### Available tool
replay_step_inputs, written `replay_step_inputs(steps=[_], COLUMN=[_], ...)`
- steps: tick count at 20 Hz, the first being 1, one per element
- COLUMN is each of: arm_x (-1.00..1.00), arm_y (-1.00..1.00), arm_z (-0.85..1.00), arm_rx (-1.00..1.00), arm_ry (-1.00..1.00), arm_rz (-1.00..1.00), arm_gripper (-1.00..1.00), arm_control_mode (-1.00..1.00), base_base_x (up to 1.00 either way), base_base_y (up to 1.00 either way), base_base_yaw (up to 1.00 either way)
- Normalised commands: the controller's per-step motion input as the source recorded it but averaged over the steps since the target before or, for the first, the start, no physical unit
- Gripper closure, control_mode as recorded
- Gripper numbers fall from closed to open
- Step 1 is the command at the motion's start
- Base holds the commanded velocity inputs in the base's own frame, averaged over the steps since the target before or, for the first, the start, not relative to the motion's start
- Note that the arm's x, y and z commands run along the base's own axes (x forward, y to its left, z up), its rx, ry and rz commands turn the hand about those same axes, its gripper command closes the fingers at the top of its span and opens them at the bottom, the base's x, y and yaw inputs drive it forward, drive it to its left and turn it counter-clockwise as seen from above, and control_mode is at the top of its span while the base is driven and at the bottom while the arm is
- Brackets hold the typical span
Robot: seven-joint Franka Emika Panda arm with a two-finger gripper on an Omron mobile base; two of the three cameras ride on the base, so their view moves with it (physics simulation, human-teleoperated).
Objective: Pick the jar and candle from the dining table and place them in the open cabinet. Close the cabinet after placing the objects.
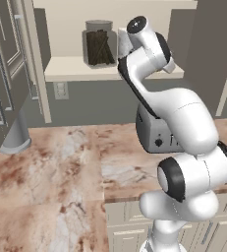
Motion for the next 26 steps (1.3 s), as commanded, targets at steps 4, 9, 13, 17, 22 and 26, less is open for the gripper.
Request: replay_step_inputs(steps=[4, 9, 13, 17, 22, 26], arm_x=[0.06, 0.03, 0.0, 0.0, 0.01, 0.03], arm_y=[-0.02, -0.05, 0.0, -0.09, -0.13, -0.12], arm_z=[0.3, 0.14, -0.33, -0.24, 0.0, 0.0], arm_rx=[0.13, 0.07, -0.01, 0.0, 0.0, 0.0], arm_ry=[0.05, 0.1, 0.11, 0.08, 0.0, 0.0], arm_rz=[0.0, 0.0, 0.0, 0.0, 0.0, 0.0], arm_gripper=[1.0, 1.0, 1.0, 1.0, 1.0, 1.0], arm_control_mode=[-1.0, -1.0, -1.0, -1.0, -1.0, -1.0], base_base_x=[0.0, 0.0, 0.0, 0.0, 0.0, 0.0], base_base_y=[0.0, 0.0, 0.0, 0.0, 0.0, 0.0], base_base_yaw=[0.0, 0.0, 0.0, 0.0, 0.0, 0.0])
